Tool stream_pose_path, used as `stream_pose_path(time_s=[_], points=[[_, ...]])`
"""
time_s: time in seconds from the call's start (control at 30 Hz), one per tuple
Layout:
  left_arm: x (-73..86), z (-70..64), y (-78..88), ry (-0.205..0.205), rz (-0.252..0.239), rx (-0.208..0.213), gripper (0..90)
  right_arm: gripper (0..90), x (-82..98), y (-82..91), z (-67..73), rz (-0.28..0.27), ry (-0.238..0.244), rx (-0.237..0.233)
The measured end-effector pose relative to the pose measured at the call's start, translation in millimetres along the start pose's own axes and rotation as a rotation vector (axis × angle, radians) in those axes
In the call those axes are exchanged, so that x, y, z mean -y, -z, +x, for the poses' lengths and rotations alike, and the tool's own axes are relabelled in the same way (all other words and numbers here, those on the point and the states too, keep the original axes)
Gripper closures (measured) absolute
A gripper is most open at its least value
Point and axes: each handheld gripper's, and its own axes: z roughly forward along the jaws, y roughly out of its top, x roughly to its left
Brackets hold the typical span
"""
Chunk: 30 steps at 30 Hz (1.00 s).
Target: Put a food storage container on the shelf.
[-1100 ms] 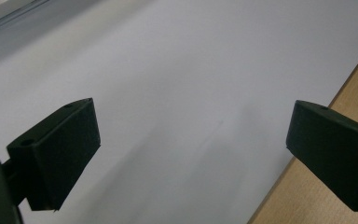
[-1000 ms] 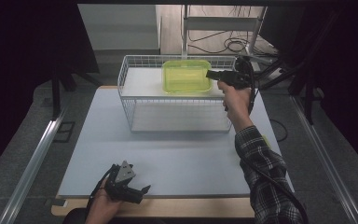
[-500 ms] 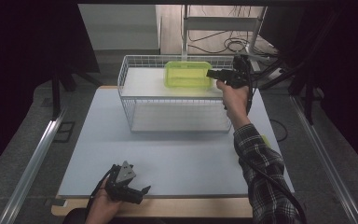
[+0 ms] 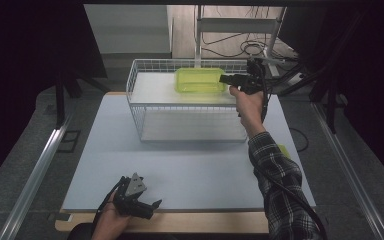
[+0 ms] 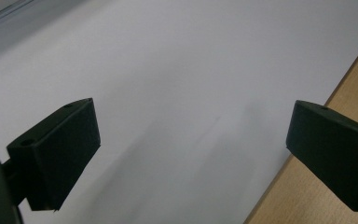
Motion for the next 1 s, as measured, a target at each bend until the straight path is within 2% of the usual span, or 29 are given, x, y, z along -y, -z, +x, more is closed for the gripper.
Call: stream_pose_path(time_s=[0.2,0.33,0.57,0.7,1.0], points=[[0.0,-0.2,0.0,-0.001,0.000,-0.001,2.5,64.0,-0.2,-1.4,0.7,0.009,0.007,0.006],[0.0,-0.2,0.1,-0.001,0.000,-0.001,2.4,53.7,-1.2,1.2,2.5,0.011,0.024,0.000],[-0.3,0.1,0.9,0.000,-0.006,-0.003,2.4,43.4,-1.4,8.5,5.0,0.025,0.054,-0.019],[-0.5,1.6,3.2,0.017,-0.033,0.021,2.1,37.0,-0.4,17.7,7.1,0.027,0.088,-0.028],[-0.4,2.8,3.5,0.053,-0.046,0.044,1.8,30.6,9.2,33.0,5.5,0.032,0.161,-0.032]])
